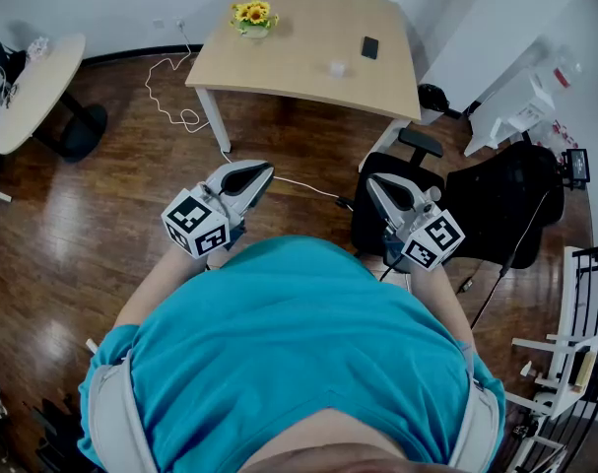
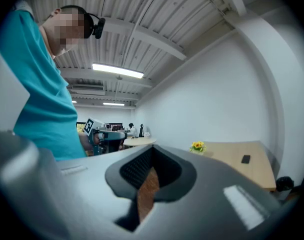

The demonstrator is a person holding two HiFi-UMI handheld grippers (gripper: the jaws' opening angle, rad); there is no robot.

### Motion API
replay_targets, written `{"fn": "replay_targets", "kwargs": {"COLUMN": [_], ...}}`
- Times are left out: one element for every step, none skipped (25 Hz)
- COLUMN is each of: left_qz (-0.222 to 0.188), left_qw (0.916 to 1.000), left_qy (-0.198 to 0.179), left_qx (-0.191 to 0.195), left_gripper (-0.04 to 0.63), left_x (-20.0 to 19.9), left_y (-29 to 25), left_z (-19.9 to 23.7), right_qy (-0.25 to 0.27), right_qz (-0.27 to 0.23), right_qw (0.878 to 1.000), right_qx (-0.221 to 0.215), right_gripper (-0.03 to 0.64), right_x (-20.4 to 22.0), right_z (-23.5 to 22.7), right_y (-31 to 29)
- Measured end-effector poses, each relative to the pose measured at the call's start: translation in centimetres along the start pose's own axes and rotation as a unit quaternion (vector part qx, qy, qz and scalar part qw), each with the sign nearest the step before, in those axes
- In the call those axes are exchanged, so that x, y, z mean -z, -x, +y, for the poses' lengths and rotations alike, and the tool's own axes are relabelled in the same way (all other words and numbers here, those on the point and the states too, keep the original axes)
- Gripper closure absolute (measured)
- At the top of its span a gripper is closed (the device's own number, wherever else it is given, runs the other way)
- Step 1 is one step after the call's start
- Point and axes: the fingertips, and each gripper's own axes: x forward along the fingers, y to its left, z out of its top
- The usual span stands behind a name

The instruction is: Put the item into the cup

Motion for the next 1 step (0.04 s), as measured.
{"fn": "replay_targets", "kwargs": {"left_qz": [0.0], "left_qw": [1.0], "left_qy": [0.001], "left_qx": [0.001], "left_gripper": [0.591], "left_x": [0.0], "left_y": [-0.01], "left_z": [-0.05], "right_qy": [0.0], "right_qz": [0.0], "right_qw": [1.0], "right_qx": [0.0], "right_gripper": [0.617], "right_x": [0.0], "right_z": [0.0], "right_y": [-0.02]}}
